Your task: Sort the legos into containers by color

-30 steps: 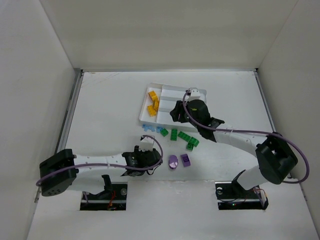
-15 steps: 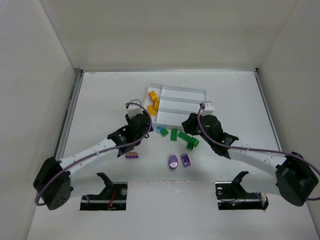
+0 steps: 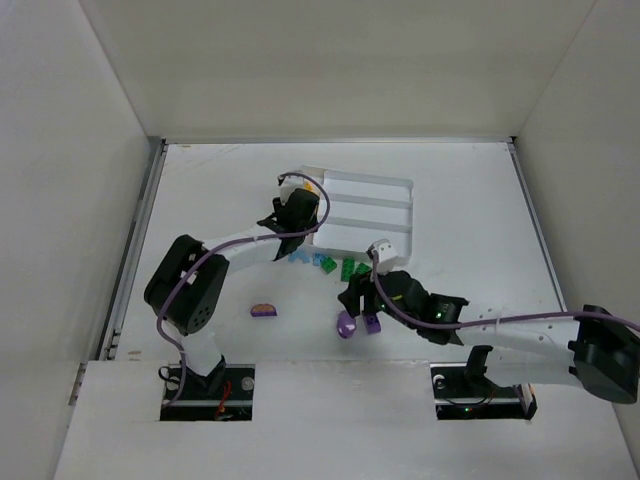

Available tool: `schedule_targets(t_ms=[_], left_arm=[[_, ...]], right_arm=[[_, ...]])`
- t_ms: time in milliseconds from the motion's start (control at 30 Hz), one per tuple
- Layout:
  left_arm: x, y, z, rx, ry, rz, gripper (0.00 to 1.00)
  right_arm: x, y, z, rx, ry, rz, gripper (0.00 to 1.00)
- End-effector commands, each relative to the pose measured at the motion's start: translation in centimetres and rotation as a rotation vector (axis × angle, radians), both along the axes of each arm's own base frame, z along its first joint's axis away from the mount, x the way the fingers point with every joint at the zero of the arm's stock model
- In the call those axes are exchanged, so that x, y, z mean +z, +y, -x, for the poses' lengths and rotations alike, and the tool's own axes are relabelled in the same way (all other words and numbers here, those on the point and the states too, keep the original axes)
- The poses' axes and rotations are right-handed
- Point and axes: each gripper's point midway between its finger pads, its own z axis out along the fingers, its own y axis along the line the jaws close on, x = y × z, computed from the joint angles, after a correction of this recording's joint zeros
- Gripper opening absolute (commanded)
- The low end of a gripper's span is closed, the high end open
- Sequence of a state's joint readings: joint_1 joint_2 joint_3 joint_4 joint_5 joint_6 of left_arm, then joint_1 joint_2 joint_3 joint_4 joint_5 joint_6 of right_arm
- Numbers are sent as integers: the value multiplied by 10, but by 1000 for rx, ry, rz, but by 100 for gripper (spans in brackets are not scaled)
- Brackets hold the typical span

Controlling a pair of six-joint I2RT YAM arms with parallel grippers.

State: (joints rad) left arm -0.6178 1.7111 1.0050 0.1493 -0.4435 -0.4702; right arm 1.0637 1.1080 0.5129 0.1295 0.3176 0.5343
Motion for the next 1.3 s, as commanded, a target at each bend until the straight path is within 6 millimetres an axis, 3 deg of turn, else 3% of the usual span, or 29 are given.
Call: schedule_targets(t_ms=[0, 100, 167, 400, 567, 733, 833, 900, 933, 1100, 1267], left_arm=[[30, -8, -22, -6, -82, 21, 32], [28, -11, -23, -19, -83, 11, 51], [35, -10, -22, -20, -91, 14, 58], [60, 10, 15, -13, -141, 76, 58], [50, 36, 69, 9, -125, 79, 58], [36, 60, 130, -8, -34, -16, 59], [37, 67, 162, -31, -5, -75, 62], [36, 70, 181, -43, 19, -109, 64], [35, 72, 188, -41, 28, -127, 65], [15, 73, 207, -34, 83, -187, 69], [4, 78, 212, 40, 45, -191, 71]], right_arm=[[-8, 0, 6, -13, 9, 50, 69], [-17, 10, 12, 24, 20, 88, 75], [-22, 16, 15, 36, 37, 103, 76], [-47, 22, 38, 75, 132, 156, 76], [-65, 26, 52, 104, 188, 200, 73], [-80, 24, 51, 80, 218, 254, 60], [-77, 23, 46, 61, 204, 265, 44], [-62, 29, 40, 56, 176, 229, 39], [-57, 30, 37, 57, 162, 221, 38], [-3, 35, -26, -23, 50, 130, 37], [40, 14, -131, -209, -62, 66, 37]])
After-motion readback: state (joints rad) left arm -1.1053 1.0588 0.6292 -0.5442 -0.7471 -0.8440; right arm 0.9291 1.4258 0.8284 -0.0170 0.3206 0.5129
